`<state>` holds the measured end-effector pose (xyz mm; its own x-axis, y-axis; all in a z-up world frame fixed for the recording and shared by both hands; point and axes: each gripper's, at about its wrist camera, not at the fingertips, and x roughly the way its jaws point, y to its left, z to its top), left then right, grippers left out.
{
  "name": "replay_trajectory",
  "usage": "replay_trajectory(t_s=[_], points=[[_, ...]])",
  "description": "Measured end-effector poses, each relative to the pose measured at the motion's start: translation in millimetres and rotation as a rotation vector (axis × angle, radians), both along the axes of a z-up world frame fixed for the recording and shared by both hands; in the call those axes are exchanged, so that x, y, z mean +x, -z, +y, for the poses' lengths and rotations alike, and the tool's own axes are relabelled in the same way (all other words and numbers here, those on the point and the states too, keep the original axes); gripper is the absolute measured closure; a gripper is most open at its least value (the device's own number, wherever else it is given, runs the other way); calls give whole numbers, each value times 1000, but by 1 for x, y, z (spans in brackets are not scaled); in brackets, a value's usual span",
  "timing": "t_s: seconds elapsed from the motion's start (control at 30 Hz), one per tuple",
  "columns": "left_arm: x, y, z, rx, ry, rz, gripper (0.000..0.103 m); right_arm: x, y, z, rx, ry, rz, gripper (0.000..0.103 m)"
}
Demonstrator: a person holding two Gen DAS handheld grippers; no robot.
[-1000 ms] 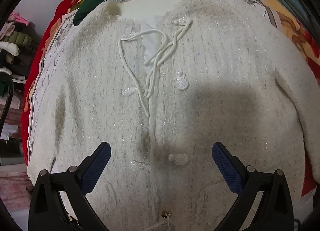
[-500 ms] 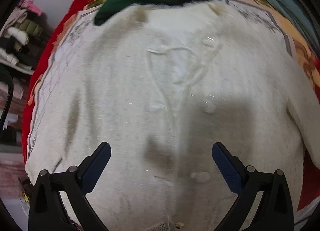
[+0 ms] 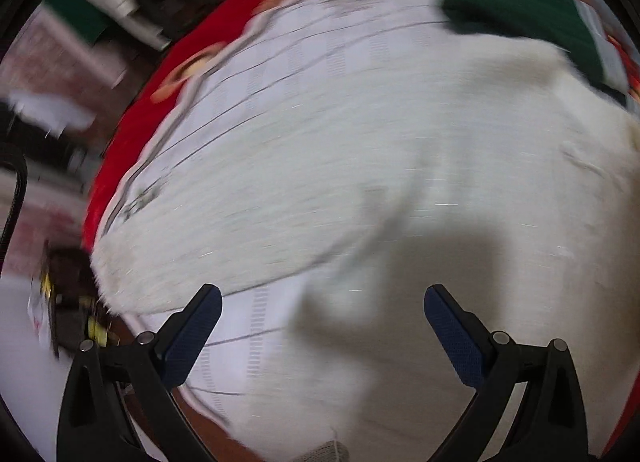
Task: Fold large clothes
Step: 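Fold the held sleeve across the cardigan body and open the right gripper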
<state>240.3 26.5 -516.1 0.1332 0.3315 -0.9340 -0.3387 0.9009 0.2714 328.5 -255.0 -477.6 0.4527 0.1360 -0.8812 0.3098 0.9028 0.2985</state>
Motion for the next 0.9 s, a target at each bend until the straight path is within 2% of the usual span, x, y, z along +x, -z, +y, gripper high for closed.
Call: replay_trajectory(t_s=[0.1,0.13,0.17,0.2,0.23,0.27,0.3,0.37,0.47,0.5,0.57,0.7,0.8,0.9], points=[[-18,12,51,25,-100,27,0,32,51,89,-94,-174,94,95],[-25,14,64,30,-128,37,0,40,69,112,-134,-219,137,92],[-31,17,78,31,-157,47,0,52,94,148,-171,-282,206,84],[-37,19,88,25,-182,53,0,57,110,167,-164,-335,257,78],[-46,21,107,15,-222,56,0,57,118,176,-146,-366,283,53],[-52,22,117,5,-250,58,0,55,120,191,-74,-416,289,46],[-60,24,134,-18,-288,55,0,52,111,195,-7,-437,249,45],[-73,29,155,-63,-346,55,0,44,87,196,155,-491,170,37],[-89,44,190,-205,-438,42,0,30,61,177,368,-500,124,29],[-92,49,197,-243,-465,31,0,24,56,165,389,-484,128,28],[-98,63,220,-369,-547,-19,0,11,58,146,384,-450,159,27],[-108,103,265,-554,-745,-76,0,-20,87,101,384,-347,270,27],[-114,118,294,-577,-896,-135,0,-32,108,81,385,-273,321,27],[-116,119,313,-545,-978,-178,0,-36,121,73,390,-218,325,27]])
